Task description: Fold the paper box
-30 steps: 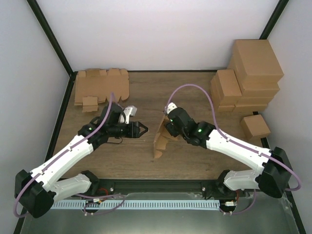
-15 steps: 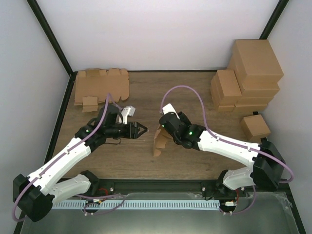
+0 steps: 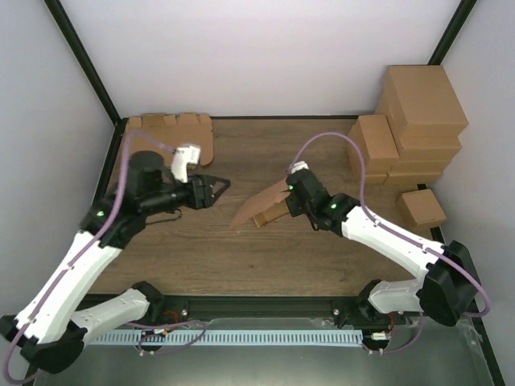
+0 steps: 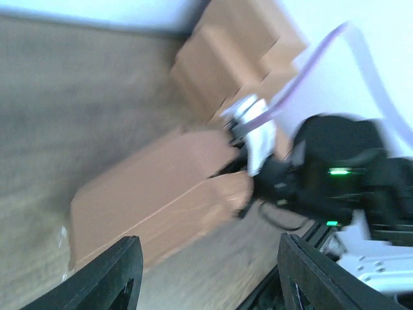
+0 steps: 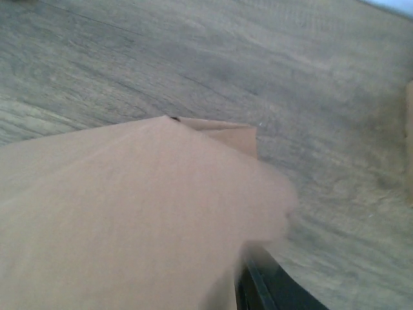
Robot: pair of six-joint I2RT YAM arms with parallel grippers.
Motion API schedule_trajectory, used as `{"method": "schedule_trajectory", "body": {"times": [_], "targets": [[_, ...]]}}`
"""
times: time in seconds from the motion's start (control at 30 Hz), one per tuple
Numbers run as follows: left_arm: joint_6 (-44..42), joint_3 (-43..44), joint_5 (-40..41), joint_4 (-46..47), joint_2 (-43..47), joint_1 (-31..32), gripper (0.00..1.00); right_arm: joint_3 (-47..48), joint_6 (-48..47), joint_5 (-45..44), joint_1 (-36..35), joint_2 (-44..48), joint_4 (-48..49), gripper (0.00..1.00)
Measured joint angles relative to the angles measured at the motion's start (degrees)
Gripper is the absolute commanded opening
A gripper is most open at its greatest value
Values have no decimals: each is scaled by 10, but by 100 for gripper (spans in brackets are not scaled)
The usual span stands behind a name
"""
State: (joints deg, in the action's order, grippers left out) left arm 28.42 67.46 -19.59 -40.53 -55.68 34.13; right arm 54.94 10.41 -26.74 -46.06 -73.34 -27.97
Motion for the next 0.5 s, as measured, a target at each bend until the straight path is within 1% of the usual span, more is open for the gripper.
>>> {"method": "schedule_trajectory", "body": {"times": [0.1,0.2,0.27,0.4,0.43,0.5], "targets": [[-11,78,14,-16,17,0,61,-2,36,90,53,0,0,22],[-20,92,17,-20,32,0,64,-23,65,173,91,-2,21,22],[-30,76,13,-21,30,0,67,-46,82,223,104,-13,37,21],[-61,9,0,-19,-3,0,71,-89,103,290,112,-52,59,22],[-70,-7,4,-20,-18,0,72,-97,106,301,114,-58,63,23],[-88,-28,24,-27,-45,0,74,-107,113,316,120,-63,67,33]]}}
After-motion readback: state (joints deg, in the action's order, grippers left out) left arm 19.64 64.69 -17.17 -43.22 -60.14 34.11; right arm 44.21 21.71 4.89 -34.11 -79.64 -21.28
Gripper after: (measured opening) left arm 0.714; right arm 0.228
